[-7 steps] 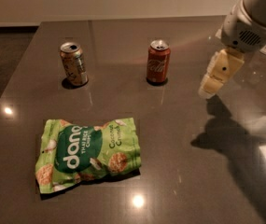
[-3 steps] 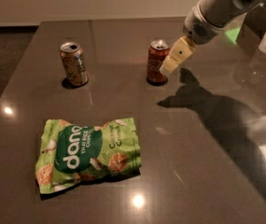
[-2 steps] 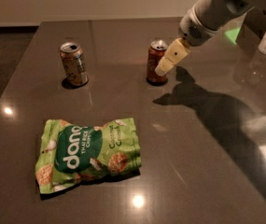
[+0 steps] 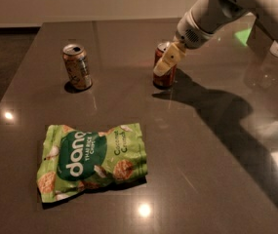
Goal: Knock coke can over
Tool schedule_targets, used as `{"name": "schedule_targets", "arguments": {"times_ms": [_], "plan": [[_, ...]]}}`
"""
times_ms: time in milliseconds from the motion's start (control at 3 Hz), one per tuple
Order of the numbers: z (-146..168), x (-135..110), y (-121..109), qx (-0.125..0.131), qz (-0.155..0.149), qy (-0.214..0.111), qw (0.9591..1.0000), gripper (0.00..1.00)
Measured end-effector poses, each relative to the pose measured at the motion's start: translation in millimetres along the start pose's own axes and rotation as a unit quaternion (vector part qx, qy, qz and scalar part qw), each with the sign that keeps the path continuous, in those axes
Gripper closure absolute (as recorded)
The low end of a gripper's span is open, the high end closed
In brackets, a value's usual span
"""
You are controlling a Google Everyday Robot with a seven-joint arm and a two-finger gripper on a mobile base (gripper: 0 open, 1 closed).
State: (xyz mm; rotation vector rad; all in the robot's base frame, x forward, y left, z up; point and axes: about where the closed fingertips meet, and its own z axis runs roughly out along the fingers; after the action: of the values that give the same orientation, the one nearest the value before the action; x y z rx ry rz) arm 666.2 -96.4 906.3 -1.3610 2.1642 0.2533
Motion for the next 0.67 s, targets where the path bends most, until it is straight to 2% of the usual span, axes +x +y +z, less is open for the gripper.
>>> {"name": "schedule_targets", "arguments": {"times_ms": [667], "plan": [[-4.5,-5.2,6.3,-0.013,-0.013,-0.009,0.9998,0.67]]}}
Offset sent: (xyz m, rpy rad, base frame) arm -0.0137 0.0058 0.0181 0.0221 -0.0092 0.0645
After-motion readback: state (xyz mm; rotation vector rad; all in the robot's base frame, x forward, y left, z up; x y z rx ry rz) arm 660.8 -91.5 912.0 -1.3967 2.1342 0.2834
